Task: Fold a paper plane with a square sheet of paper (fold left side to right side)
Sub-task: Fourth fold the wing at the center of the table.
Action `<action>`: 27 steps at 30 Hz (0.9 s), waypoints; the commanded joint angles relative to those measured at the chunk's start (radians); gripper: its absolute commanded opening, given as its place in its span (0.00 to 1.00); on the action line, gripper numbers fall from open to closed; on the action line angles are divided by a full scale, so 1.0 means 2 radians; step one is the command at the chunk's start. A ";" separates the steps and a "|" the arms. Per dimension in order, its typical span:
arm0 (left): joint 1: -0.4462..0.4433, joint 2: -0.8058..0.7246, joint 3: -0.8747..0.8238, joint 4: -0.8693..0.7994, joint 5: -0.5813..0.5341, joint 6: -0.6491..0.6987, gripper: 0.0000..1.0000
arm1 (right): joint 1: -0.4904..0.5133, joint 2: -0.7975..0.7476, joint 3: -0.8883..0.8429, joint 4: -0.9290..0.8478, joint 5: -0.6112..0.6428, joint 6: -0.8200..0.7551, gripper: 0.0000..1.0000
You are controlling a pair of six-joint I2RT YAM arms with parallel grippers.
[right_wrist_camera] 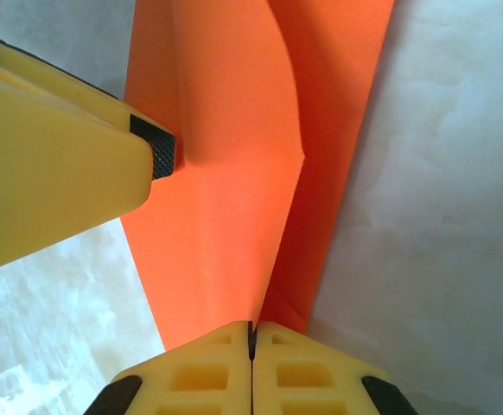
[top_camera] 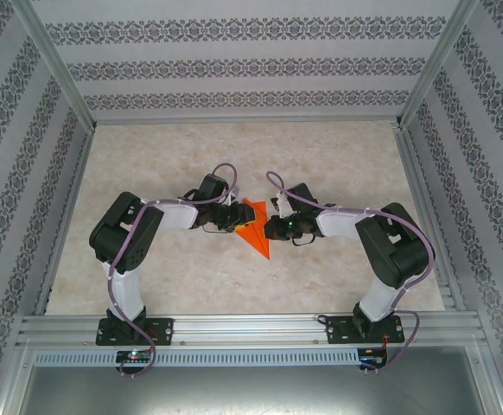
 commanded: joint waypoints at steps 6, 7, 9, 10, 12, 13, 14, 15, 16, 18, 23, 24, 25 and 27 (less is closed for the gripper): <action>-0.009 0.003 0.001 -0.016 -0.013 0.005 0.44 | -0.005 0.013 0.016 -0.023 0.019 -0.020 0.06; -0.009 0.003 0.001 -0.016 -0.013 0.006 0.44 | -0.004 0.014 0.016 -0.023 0.018 -0.020 0.06; -0.009 0.004 0.001 -0.016 -0.013 0.006 0.44 | -0.004 0.018 0.019 -0.024 0.017 -0.020 0.06; -0.009 0.004 0.001 -0.017 -0.012 0.006 0.44 | -0.003 0.019 0.020 -0.027 0.017 -0.021 0.06; -0.009 0.002 0.002 -0.017 -0.012 0.006 0.44 | -0.002 0.021 0.022 -0.033 0.021 -0.023 0.06; -0.009 0.001 0.002 -0.016 -0.012 0.007 0.44 | -0.001 0.021 0.021 -0.036 0.021 -0.024 0.06; -0.009 -0.001 0.001 -0.017 -0.012 0.008 0.44 | -0.001 0.022 0.021 -0.039 0.022 -0.025 0.06; -0.009 -0.003 0.003 -0.019 -0.011 0.009 0.44 | -0.001 0.024 0.021 -0.041 0.023 -0.025 0.06; -0.009 -0.007 0.004 -0.023 -0.012 0.012 0.45 | -0.001 0.025 0.021 -0.044 0.024 -0.025 0.05; -0.009 -0.017 0.009 -0.035 -0.014 0.021 0.46 | 0.000 0.028 0.020 -0.050 0.027 -0.026 0.06; -0.004 -0.053 0.027 -0.078 -0.031 0.045 0.46 | 0.003 0.034 0.018 -0.063 0.034 -0.025 0.06; -0.004 -0.055 0.031 -0.083 -0.031 0.048 0.44 | 0.003 0.035 0.019 -0.065 0.036 -0.026 0.06; -0.004 -0.054 0.037 -0.086 -0.027 0.051 0.41 | 0.004 0.035 0.018 -0.067 0.037 -0.026 0.06; -0.005 -0.044 0.048 -0.079 -0.006 0.051 0.34 | 0.005 0.036 0.019 -0.068 0.038 -0.027 0.06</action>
